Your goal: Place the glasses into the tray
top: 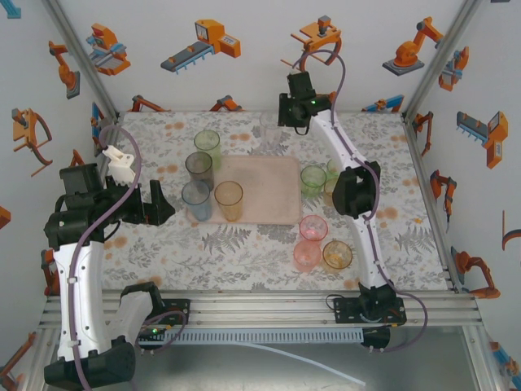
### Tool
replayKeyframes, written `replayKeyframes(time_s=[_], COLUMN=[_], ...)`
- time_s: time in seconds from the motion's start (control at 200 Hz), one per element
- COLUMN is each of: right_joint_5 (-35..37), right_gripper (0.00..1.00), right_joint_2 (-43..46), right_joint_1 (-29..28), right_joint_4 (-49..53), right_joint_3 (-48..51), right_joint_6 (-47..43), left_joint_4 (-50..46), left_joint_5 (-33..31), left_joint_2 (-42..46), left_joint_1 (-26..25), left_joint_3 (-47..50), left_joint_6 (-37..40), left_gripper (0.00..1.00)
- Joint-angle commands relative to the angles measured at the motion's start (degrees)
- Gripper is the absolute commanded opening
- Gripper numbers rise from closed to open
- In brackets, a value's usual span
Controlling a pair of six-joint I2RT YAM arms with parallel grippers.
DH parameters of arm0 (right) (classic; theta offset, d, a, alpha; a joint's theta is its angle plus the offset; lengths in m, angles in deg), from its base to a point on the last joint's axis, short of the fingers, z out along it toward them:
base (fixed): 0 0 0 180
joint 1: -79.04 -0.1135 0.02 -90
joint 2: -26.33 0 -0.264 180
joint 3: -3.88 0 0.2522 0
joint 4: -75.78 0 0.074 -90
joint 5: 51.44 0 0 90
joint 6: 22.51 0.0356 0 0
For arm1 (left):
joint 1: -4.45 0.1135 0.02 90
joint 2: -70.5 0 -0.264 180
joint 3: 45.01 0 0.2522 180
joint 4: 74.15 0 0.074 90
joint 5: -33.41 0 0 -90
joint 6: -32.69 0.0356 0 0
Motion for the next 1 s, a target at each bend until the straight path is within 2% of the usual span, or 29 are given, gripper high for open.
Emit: replayKeyframes(time_s=[0.0,0.2,0.401,0.996], right_joint_5=[0.8,0.4,-0.5,-1.3], right_gripper=[0.41,0.36,0.25,0.03], right_joint_2=[-0.8,-0.5,-0.2,0.2], right_joint_1=[0.6,0.9,1.2,1.3], right_joint_4=[2.0,3.2,3.5,2.9], right_joint_3=[-1.9,-1.8,-1.8,-2.7], right_joint_6=[0.4,0.4,0.5,0.8], left_joint_4=[0.9,1.2,1.3,1.1], left_joint_5=[1.0,1.3,1.3,0.6], left_joint_2=[0.4,0.2,0.4,0.2], left_joint_1=[-0.3,-0.5,-0.5,-0.6], left_joint_3=[-0.5,-0.5,-0.6,-1.2], left_joint_6=[-0.7,-0.8,-0.9,-0.3], left_gripper=[0.97,0.97,0.97,0.97])
